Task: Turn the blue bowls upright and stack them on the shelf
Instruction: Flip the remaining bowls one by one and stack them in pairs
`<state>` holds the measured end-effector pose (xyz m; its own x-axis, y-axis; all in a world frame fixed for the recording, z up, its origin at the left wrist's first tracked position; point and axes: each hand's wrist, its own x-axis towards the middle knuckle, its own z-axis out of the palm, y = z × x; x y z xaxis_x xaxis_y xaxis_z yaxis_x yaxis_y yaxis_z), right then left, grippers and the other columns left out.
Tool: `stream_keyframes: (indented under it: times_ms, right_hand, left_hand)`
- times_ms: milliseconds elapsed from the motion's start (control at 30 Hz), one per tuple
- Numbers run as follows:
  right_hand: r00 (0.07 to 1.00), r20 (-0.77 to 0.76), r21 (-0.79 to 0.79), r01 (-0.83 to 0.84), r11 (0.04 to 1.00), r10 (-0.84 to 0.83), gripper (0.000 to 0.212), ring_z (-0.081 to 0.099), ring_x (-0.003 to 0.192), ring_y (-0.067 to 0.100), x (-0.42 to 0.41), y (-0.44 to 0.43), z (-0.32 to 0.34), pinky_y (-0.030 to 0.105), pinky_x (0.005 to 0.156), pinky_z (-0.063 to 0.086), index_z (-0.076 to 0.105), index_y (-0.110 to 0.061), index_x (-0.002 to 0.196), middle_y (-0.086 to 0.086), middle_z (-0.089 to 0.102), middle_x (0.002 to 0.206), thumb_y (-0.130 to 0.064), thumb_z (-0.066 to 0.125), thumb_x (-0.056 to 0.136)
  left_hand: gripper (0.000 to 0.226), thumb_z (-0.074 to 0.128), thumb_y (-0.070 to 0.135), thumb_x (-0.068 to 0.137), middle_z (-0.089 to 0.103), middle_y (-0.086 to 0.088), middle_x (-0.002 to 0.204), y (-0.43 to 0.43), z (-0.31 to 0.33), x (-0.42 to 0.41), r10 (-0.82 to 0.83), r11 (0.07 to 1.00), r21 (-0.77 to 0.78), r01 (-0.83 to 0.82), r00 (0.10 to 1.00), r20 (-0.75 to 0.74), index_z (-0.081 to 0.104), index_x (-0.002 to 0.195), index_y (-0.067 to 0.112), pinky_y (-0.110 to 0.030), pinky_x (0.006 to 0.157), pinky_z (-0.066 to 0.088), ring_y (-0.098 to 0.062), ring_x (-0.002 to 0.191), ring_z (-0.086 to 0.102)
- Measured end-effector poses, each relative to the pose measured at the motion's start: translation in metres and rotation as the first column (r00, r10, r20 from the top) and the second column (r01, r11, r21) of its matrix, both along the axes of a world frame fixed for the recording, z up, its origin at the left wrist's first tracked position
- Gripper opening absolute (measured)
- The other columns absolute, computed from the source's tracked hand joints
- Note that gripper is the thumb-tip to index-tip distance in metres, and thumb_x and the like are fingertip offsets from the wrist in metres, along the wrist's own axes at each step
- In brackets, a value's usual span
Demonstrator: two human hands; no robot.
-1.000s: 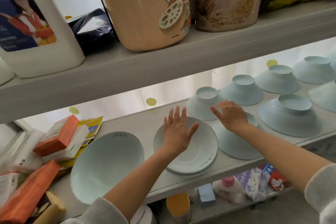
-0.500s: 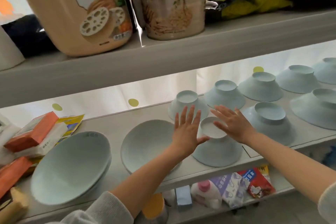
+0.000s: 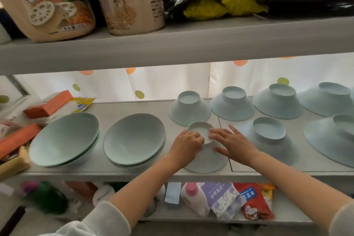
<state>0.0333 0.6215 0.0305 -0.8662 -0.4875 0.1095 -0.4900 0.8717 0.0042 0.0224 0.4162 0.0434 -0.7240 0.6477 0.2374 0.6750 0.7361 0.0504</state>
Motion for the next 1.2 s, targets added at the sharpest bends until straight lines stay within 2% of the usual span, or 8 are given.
stream_keyframes:
  times_ms: [167,433,567,700,767,900,1033,1200]
  right_hand:
    - [0.995,0.101,-0.147,0.011,0.989,0.004,0.051,0.042,0.131,0.013,-0.002,0.002,0.003,0.032,0.097,0.046,0.043,-0.027,0.135,-0.012,0.035,0.148,-0.046,0.054,0.089]
    - [0.988,0.124,-0.021,-0.085,0.996,0.087,0.127,0.01,0.144,0.019,-0.006,0.031,-0.009,0.035,0.116,0.006,-0.021,-0.041,0.142,-0.003,-0.017,0.157,-0.071,0.068,0.056]
    - [0.997,-0.043,-0.386,-0.071,0.92,0.059,0.107,0.042,0.131,0.031,-0.007,0.03,0.001,0.045,0.102,0.041,0.007,-0.03,0.147,0.009,0.015,0.157,-0.047,0.073,0.064]
    - [0.977,-0.001,-0.762,0.139,0.632,-0.215,0.041,0.068,0.098,0.032,-0.025,0.028,0.021,0.038,0.082,0.052,0.064,-0.011,0.114,0.012,0.071,0.107,-0.004,0.072,0.075]
    - [0.953,-0.075,-0.742,0.143,0.654,-0.293,0.02,0.07,0.082,0.033,-0.036,0.026,0.035,0.038,0.071,0.053,0.071,-0.008,0.094,0.012,0.074,0.089,-0.018,0.069,0.077]
    - [0.894,-0.027,-0.613,0.338,0.714,-0.447,0.046,0.055,0.062,0.028,-0.051,0.02,0.059,0.03,0.059,0.039,0.059,-0.01,0.065,0.008,0.062,0.066,-0.053,0.065,0.078]
    - [0.825,0.276,-0.487,0.563,0.668,-0.493,0.043,0.056,0.074,0.023,-0.062,0.016,0.056,0.031,0.066,0.041,0.066,-0.018,0.084,0.005,0.065,0.08,-0.06,0.061,0.077]
    - [0.672,0.568,-0.376,0.726,0.576,-0.475,0.048,0.065,0.08,0.025,-0.072,0.009,0.029,0.033,0.074,0.053,0.066,-0.013,0.093,0.006,0.069,0.088,-0.056,0.069,0.073]
  left_hand:
    - [0.006,0.058,0.011,0.086,0.063,-0.01,0.09,0.005,0.001,0.001,0.051,0.999,-0.001,-0.051,0.999,0.011,0.063,0.089,0.009,-0.039,0.082,0.044,-0.03,0.088,0.059]
    - [0.003,0.06,0.001,0.082,0.053,-0.009,0.087,0.009,0.018,-0.018,-0.002,0.93,0.347,-0.119,0.944,0.331,0.06,0.081,-0.002,-0.032,0.079,0.044,-0.027,0.087,0.051]
    - [0.003,0.063,0.0,0.081,0.053,-0.006,0.084,0.012,0.044,-0.028,-0.026,0.812,0.522,-0.261,0.877,0.479,0.062,0.082,-0.001,-0.011,0.071,0.037,-0.016,0.079,0.049]
    - [0.008,0.06,0.01,0.09,0.053,0.002,0.078,0.009,0.051,-0.034,-0.118,0.634,0.613,-0.472,0.725,0.679,0.057,0.083,0.012,-0.014,0.065,0.044,-0.008,0.073,0.048]
    - [0.007,0.058,0.018,0.093,0.054,0.0,0.084,0.012,0.052,-0.034,-0.159,0.52,0.599,-0.61,0.619,0.769,0.057,0.089,0.012,-0.023,0.062,0.048,-0.013,0.081,0.052]
    - [0.044,0.044,0.045,0.096,0.062,-0.004,0.102,0.014,0.056,-0.041,-0.293,0.435,0.532,-0.727,0.444,0.847,0.059,0.117,0.009,-0.032,0.077,0.051,-0.02,0.097,0.057]
    - [0.068,0.021,0.068,0.09,0.071,-0.001,0.101,0.0,0.049,-0.054,-0.408,0.378,0.42,-0.825,0.258,0.876,0.062,0.118,0.021,-0.029,0.079,0.053,-0.017,0.097,0.065]
    - [0.072,0.028,0.069,0.088,0.068,-0.008,0.099,-0.008,0.042,-0.066,-0.25,0.375,0.34,-0.863,0.259,0.933,0.06,0.111,0.009,-0.03,0.065,0.054,-0.023,0.087,0.065]
